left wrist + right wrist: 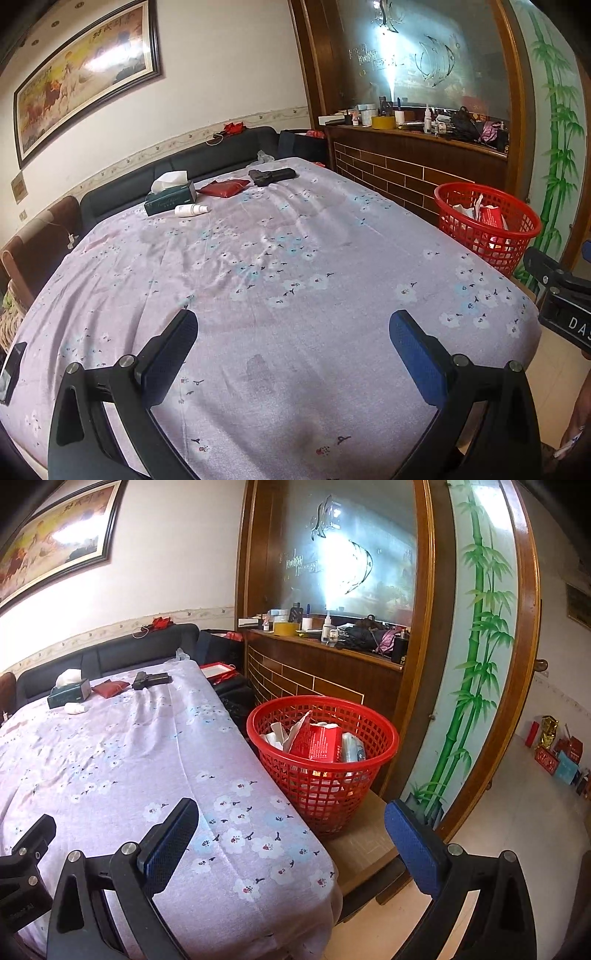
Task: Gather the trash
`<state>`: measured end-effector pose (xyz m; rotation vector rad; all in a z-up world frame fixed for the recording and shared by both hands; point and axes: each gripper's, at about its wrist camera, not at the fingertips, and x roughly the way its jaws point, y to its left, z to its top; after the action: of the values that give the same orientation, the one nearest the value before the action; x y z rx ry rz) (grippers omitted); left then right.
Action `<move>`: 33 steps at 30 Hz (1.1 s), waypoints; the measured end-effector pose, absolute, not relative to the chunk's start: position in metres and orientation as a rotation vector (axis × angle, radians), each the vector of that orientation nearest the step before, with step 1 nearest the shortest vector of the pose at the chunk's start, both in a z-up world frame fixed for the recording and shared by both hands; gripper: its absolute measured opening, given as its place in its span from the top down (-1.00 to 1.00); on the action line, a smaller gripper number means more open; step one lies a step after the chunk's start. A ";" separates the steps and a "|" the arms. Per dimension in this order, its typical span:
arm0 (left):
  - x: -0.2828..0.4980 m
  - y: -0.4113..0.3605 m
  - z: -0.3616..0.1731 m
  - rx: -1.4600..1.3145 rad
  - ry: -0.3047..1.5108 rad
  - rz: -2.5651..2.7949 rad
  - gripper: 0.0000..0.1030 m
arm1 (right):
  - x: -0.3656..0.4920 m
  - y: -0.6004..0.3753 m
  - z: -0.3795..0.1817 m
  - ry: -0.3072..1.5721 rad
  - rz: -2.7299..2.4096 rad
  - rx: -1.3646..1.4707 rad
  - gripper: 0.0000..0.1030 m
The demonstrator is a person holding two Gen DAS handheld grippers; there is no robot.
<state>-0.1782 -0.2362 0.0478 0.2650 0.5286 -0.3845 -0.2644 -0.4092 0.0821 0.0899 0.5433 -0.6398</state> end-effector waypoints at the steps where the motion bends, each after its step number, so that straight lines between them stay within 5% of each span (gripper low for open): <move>1: -0.178 -0.236 0.048 0.265 0.529 -0.384 -1.00 | -0.264 -0.409 0.082 0.545 -0.639 0.092 -0.98; 33: -0.179 -0.234 0.045 0.264 0.542 -0.395 -1.00 | -0.262 -0.406 0.079 0.556 -0.632 0.088 -0.98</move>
<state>-0.1789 -0.2342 0.0446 0.2636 0.5419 -0.3954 -0.2622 -0.4059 0.0788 0.0877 0.5562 -0.6322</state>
